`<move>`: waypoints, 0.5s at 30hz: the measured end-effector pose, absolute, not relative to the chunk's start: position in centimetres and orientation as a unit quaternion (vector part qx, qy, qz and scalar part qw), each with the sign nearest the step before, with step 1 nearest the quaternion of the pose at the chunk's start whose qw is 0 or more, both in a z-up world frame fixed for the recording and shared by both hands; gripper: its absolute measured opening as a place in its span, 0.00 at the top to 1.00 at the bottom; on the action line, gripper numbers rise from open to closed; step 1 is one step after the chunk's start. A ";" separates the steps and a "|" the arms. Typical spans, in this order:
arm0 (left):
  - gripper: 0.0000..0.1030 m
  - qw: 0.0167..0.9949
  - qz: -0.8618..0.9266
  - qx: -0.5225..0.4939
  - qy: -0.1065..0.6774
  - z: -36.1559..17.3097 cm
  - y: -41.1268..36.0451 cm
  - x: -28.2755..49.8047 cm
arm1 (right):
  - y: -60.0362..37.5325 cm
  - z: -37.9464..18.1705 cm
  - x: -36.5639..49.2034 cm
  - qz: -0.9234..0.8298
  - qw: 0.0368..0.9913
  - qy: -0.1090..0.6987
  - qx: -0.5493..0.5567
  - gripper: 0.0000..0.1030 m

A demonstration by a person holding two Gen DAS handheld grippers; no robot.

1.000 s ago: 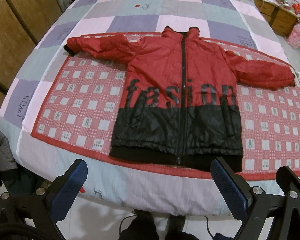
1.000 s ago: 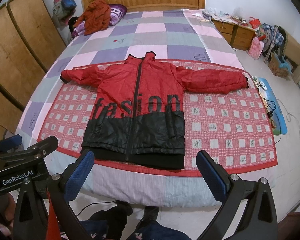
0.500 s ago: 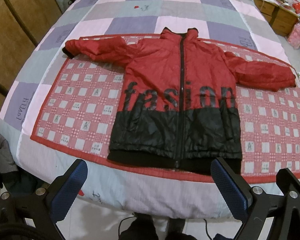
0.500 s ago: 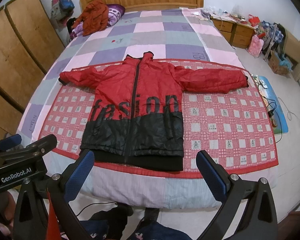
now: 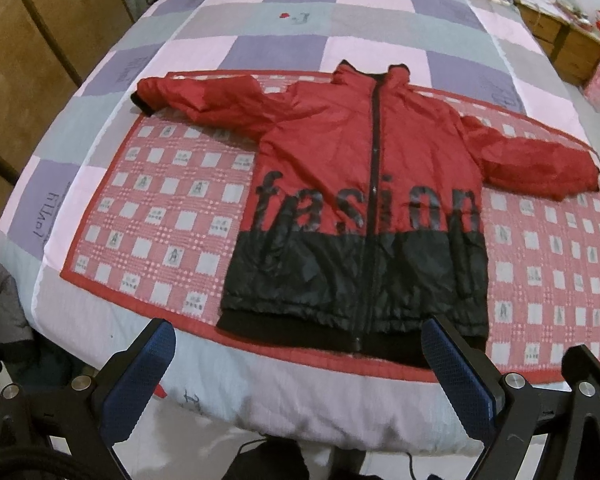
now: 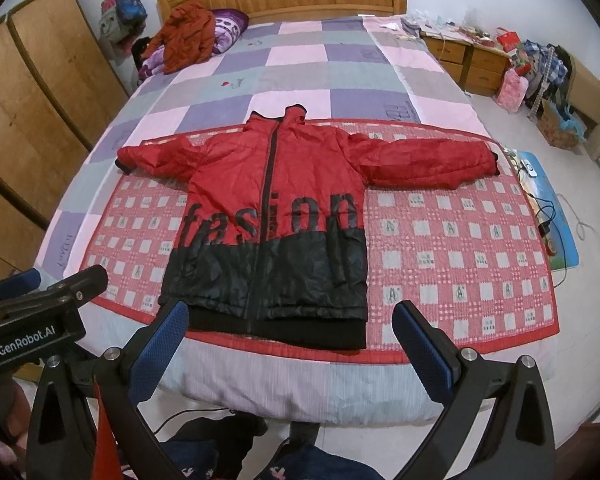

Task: Fold large clothes
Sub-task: 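Reach the left tool to the jacket's sleeve cuff and grasp it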

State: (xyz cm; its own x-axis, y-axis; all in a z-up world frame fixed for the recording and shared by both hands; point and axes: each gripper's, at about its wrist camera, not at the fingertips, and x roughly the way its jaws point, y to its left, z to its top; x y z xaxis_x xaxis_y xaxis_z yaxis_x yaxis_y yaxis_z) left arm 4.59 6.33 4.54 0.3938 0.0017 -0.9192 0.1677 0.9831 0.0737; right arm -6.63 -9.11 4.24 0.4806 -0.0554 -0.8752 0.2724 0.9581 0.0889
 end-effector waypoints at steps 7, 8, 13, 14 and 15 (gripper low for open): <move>0.02 0.833 -0.029 0.063 0.549 1.2 6.4 7.7 | -7.8 3.4 -4.0 -0.098 0.854 0.502 0.098 0.00; 0.02 0.834 -0.025 0.061 0.548 0.9 6.9 8.5 | -7.7 3.3 -3.4 -0.100 0.853 0.503 0.096 0.00; 0.02 0.834 -0.003 0.049 0.549 -0.7 10.7 13.9 | -8.4 2.2 0.1 -0.124 0.849 0.504 0.103 0.00; 0.02 0.834 0.003 0.048 0.550 -1.0 11.5 15.2 | -8.8 1.9 1.1 -0.130 0.846 0.506 0.106 0.00; 0.02 0.834 0.007 0.045 0.550 -1.4 12.4 16.3 | -8.7 1.5 1.8 -0.135 0.844 0.507 0.108 0.00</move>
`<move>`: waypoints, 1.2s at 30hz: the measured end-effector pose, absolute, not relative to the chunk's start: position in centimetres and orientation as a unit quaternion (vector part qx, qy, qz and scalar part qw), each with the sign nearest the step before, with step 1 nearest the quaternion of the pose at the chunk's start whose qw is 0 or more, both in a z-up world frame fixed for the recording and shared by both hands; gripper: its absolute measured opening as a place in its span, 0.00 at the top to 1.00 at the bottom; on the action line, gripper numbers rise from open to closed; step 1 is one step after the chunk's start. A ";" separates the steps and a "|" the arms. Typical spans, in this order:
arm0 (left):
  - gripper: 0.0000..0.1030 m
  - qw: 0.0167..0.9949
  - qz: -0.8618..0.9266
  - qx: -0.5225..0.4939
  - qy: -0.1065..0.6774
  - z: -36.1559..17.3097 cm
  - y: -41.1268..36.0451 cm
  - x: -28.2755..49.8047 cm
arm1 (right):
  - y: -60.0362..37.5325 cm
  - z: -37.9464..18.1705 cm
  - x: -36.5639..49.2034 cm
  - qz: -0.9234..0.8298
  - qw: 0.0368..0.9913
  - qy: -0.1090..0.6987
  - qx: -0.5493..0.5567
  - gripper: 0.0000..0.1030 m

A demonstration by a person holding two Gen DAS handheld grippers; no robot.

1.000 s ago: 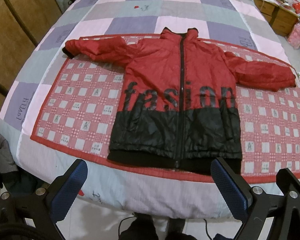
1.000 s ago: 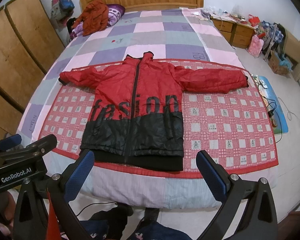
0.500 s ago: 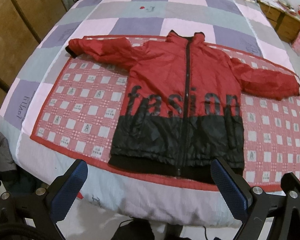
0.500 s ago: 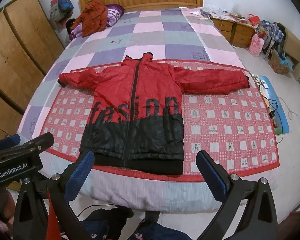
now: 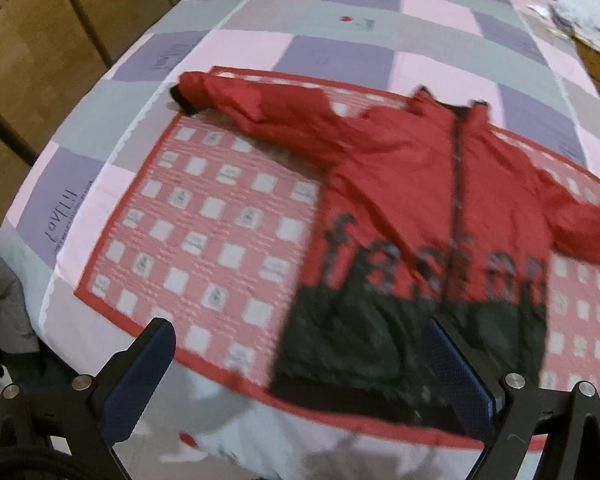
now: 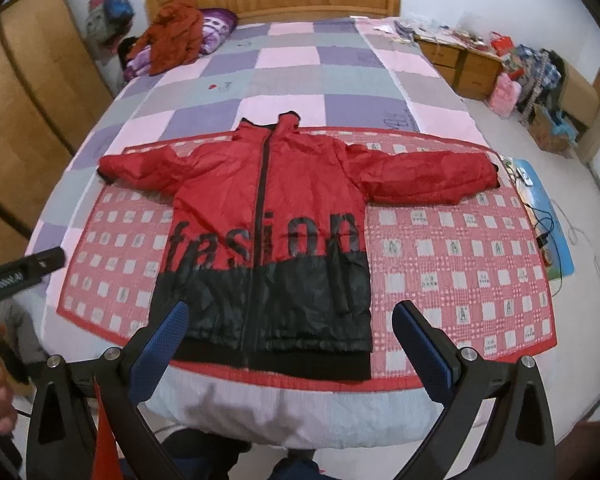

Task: Fold large clothes
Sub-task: 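Reach the left tool to the jacket's sleeve cuff and grasp it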

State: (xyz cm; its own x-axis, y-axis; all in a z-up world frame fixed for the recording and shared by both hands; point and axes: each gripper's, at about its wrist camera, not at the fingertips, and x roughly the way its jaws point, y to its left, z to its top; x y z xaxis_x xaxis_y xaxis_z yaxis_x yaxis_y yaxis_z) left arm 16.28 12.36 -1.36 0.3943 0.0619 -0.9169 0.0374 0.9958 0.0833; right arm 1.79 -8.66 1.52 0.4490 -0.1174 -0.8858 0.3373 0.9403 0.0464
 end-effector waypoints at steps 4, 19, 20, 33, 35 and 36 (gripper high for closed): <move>0.02 0.833 0.022 0.038 0.552 -3.1 16.2 22.2 | -8.4 -0.1 5.1 -0.152 0.841 0.508 0.112 0.00; 0.02 0.837 0.139 0.006 0.530 -13.3 27.9 43.5 | -10.2 -9.4 13.2 -0.197 0.838 0.502 0.089 0.00; 0.02 0.834 0.147 0.002 0.532 -14.1 28.5 44.6 | -9.8 -10.9 13.7 -0.185 0.837 0.508 0.083 0.00; 0.09 0.827 0.168 0.019 0.535 -23.5 28.8 57.6 | -7.9 -21.2 15.0 -0.164 0.830 0.530 0.068 0.00; 0.09 0.824 0.151 0.037 0.544 -24.3 28.2 59.3 | -8.2 -22.4 15.4 -0.169 0.826 0.533 0.076 0.00; 0.09 0.819 0.145 0.049 0.553 -25.1 27.9 60.3 | -8.4 -22.8 15.7 -0.171 0.825 0.533 0.077 0.00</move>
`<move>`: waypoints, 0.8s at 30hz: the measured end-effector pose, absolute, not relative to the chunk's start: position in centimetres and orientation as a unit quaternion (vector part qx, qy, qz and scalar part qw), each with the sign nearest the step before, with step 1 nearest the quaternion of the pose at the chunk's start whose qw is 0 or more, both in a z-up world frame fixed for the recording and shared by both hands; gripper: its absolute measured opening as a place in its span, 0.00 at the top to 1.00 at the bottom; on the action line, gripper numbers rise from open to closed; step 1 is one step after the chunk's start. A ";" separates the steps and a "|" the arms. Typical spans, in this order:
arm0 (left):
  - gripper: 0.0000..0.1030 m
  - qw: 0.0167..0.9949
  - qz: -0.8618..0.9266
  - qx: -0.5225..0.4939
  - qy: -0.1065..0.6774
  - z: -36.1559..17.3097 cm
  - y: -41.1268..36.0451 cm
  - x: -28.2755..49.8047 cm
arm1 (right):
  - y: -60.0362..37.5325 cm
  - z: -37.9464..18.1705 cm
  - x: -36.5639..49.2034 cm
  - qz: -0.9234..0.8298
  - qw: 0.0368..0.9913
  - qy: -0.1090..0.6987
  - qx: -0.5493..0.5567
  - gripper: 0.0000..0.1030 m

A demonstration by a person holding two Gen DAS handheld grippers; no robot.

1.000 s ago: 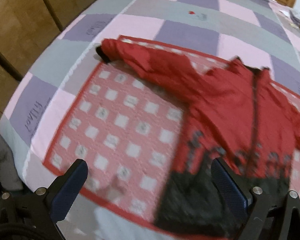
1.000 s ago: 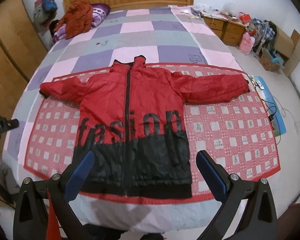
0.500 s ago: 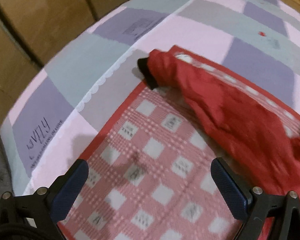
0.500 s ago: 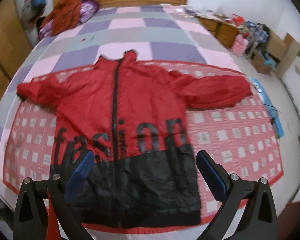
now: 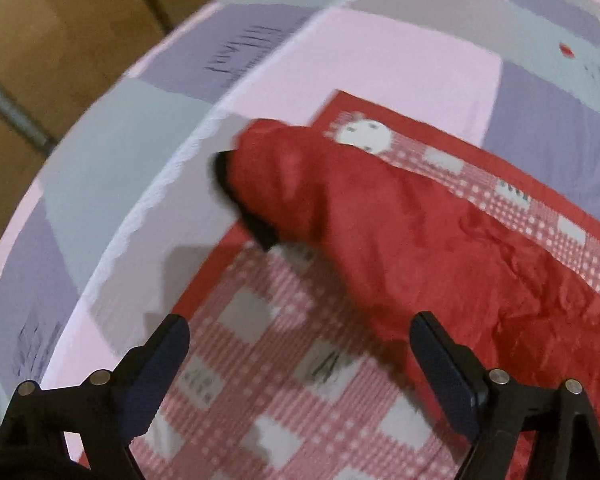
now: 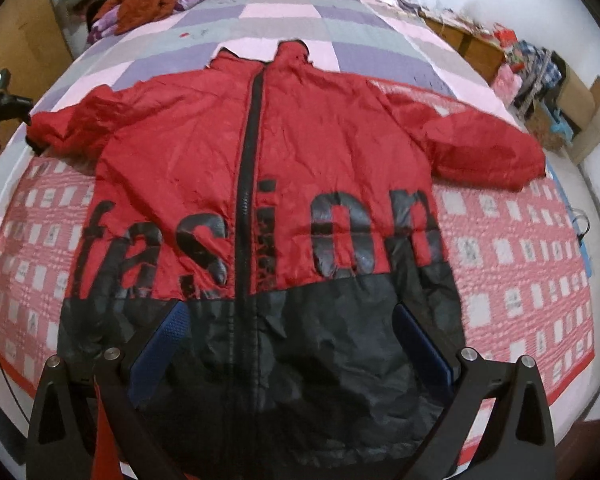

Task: Fold large clothes
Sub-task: 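Reach the left tool to the jacket's sleeve cuff and grasp it, then lift the sleeve cuff with the left tool and fold it toward the zipper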

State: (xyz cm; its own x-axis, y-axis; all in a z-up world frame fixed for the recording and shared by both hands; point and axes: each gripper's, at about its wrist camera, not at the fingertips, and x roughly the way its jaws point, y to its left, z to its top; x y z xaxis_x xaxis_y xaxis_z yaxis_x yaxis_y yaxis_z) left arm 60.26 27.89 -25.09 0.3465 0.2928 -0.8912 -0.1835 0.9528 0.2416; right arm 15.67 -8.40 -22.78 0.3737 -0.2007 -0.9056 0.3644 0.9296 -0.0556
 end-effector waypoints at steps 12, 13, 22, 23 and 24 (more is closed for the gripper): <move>0.87 0.780 0.032 -0.055 0.623 -32.8 28.5 64.3 | -8.6 -23.7 17.8 -0.199 0.833 0.512 0.068 0.00; 0.91 0.793 0.024 -0.043 0.607 -32.3 28.3 64.0 | -8.4 -23.7 17.9 -0.201 0.834 0.510 0.064 0.00; 0.93 0.878 0.027 -0.082 0.471 -23.0 35.4 54.1 | -6.2 -21.8 18.2 -0.211 0.845 0.489 0.046 0.00; 0.92 0.873 0.031 -0.073 0.481 -23.6 36.5 52.8 | -6.0 -21.3 18.2 -0.210 0.849 0.483 0.043 0.00; 0.91 0.864 0.033 -0.059 0.498 -24.6 37.3 52.2 | -5.6 -20.8 18.1 -0.209 0.852 0.478 0.041 0.00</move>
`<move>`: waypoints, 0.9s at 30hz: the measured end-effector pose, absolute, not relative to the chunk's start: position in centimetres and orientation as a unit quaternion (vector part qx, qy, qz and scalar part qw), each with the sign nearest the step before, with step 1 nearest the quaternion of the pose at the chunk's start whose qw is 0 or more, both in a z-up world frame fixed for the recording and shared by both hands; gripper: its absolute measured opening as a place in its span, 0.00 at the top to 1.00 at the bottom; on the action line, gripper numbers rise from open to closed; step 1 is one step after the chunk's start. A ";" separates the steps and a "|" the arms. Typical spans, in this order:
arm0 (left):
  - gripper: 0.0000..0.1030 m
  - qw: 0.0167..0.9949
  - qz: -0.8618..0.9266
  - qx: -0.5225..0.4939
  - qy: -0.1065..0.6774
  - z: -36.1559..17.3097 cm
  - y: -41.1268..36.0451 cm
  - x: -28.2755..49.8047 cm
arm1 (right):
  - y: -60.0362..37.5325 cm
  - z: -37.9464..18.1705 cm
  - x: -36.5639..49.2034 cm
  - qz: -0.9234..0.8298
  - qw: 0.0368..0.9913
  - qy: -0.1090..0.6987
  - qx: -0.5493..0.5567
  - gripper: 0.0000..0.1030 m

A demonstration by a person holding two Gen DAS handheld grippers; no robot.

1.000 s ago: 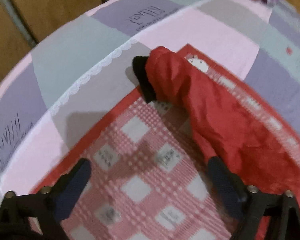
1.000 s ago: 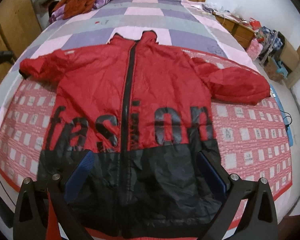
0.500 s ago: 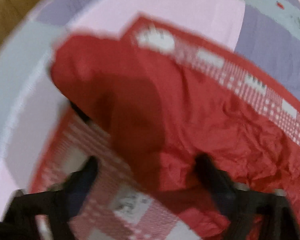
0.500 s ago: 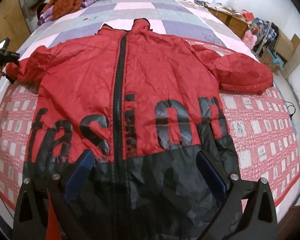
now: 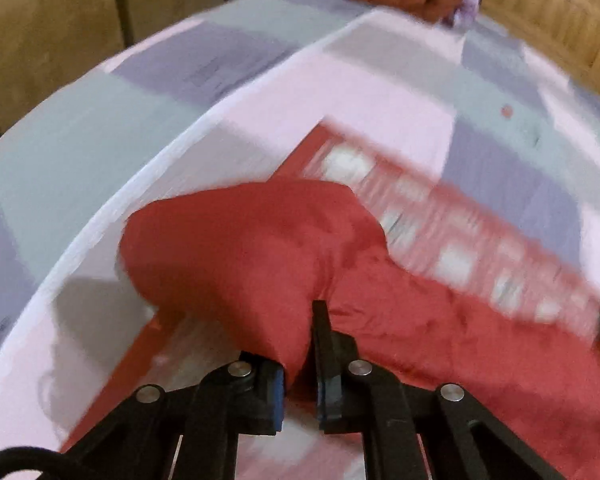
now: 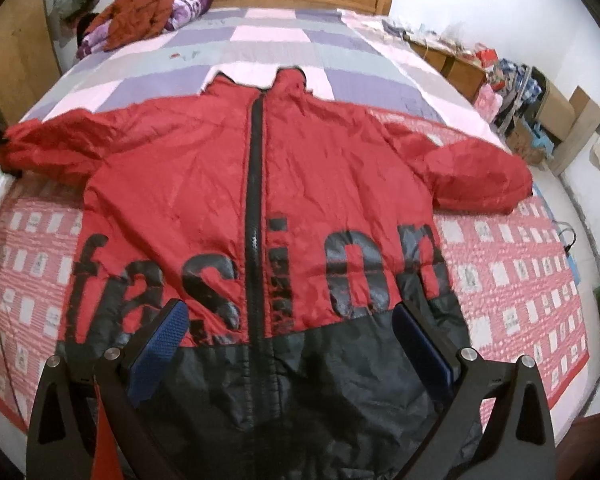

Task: Fold large clothes
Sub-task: 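Lift the sleeve cuff with the left tool and fold it toward the zipper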

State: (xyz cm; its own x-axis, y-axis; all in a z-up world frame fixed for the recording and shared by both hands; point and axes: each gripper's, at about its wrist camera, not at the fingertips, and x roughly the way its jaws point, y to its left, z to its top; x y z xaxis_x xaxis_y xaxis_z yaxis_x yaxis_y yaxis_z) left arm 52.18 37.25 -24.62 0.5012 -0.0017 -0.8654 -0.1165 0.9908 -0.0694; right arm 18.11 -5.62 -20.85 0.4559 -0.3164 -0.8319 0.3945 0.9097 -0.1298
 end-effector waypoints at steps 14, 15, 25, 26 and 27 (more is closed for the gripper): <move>0.36 0.862 0.061 -0.134 0.484 -26.0 43.9 43.1 | -2.8 -19.4 15.0 -0.181 0.860 0.476 0.029 0.00; 0.30 0.864 0.062 -0.139 0.480 -25.5 44.9 42.8 | -2.6 -19.3 15.0 -0.182 0.860 0.475 0.034 0.00; 0.25 0.812 0.161 -0.190 0.527 -29.1 50.6 48.4 | -0.5 -19.6 15.2 -0.160 0.862 0.481 0.026 0.00; 0.25 0.806 0.157 -0.196 0.536 -29.8 50.7 49.1 | -0.4 -19.6 15.2 -0.160 0.862 0.481 0.019 0.00; 0.25 0.793 0.143 -0.202 0.557 -31.0 50.4 50.2 | -0.6 -19.6 15.2 -0.161 0.862 0.481 0.015 0.00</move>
